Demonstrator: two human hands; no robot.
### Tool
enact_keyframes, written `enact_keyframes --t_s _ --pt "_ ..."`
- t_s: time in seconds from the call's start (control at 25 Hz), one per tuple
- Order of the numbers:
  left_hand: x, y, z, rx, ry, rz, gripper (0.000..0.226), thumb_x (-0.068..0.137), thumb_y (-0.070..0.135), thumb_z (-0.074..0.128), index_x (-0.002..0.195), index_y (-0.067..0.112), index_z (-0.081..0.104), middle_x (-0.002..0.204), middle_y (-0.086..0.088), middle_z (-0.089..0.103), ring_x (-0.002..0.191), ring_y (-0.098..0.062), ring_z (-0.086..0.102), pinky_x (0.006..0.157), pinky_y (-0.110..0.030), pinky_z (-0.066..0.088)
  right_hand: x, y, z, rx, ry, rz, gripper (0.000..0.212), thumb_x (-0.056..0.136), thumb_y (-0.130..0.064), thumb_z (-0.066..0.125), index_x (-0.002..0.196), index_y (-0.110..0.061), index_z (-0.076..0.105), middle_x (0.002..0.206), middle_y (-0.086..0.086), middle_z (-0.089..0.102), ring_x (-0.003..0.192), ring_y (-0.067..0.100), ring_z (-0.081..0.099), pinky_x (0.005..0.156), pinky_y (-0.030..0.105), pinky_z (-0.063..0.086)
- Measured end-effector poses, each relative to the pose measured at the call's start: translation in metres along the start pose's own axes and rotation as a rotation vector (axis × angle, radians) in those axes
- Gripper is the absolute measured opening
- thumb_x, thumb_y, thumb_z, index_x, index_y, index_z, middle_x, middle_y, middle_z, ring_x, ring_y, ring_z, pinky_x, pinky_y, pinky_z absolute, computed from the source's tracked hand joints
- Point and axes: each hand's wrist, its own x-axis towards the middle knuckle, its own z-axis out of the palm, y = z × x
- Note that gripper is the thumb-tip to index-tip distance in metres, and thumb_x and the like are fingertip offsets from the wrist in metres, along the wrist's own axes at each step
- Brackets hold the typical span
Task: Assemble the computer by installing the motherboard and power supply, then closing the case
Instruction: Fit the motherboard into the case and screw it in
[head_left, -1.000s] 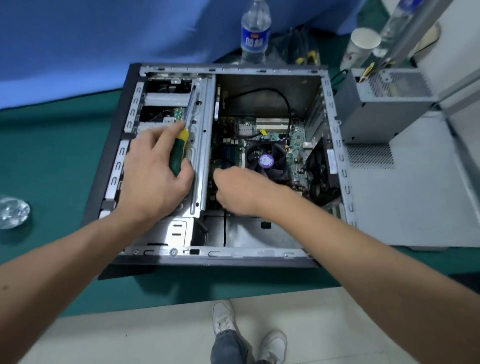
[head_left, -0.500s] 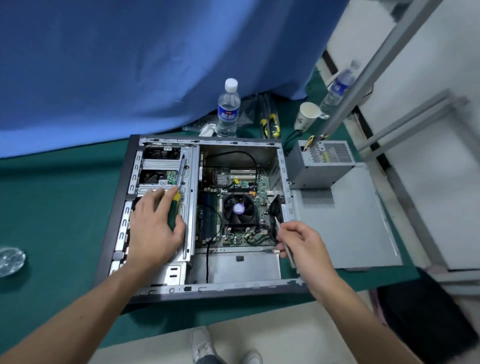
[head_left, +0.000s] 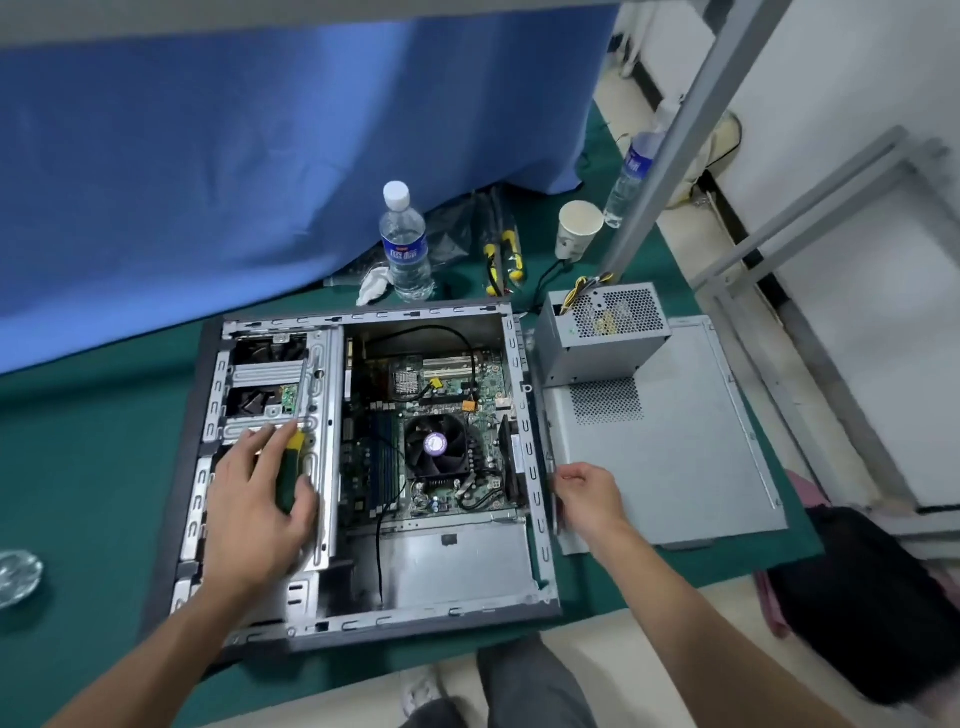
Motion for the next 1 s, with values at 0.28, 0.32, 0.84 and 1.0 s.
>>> enact_keyframes --t_s 0.28,0.32,0.84,1.0 --pt "0.003 0.002 0.005 -0.009 -0.007 0.003 0.062 0.086 0.036 0.047 0.141 0.009 0.052 0.139 -0.016 0.048 0.128 -0.034 0.045 0.11 -0.048 0.035 0.04 0.004 0.025 -0.139 -0.067 0.109 0.023 0.1 -0.005 0.046 0.111 -0.003 0.067 0.101 0.013 0.071 0.089 0.029 0.068 0.082 0.037 0.057" --pt "0.003 0.001 0.005 -0.006 -0.003 0.012 0.061 0.086 0.036 0.048 0.14 0.008 0.052 0.138 -0.017 0.049 0.128 -0.035 0.045 0.11 -0.049 0.035 0.038 0.004 0.025 -0.176 -0.074 0.114 0.023 0.1 -0.004 0.046 0.111 -0.004 0.066 0.102 0.013 0.071 0.09 0.028 0.068 0.084 0.036 0.056" --pt "0.001 -0.002 0.003 -0.028 -0.014 0.008 0.06 0.084 0.035 0.049 0.14 0.012 0.054 0.136 -0.015 0.05 0.127 -0.034 0.046 0.108 -0.045 0.035 -0.03 -0.082 0.04 -0.384 0.067 -0.402 0.065 0.102 -0.036 0.045 0.157 -0.02 0.014 0.154 0.001 0.029 0.141 0.021 0.031 0.116 0.042 0.03" --pt "0.002 0.0 -0.006 -0.066 -0.126 -0.044 0.071 0.081 0.05 0.049 0.146 0.021 0.046 0.142 -0.008 0.043 0.133 -0.027 0.038 0.11 -0.041 0.03 -0.029 -0.073 0.056 -0.596 0.234 -0.421 0.075 0.1 -0.037 0.049 0.157 -0.013 0.006 0.15 0.009 0.038 0.136 0.024 0.036 0.114 0.039 0.035"
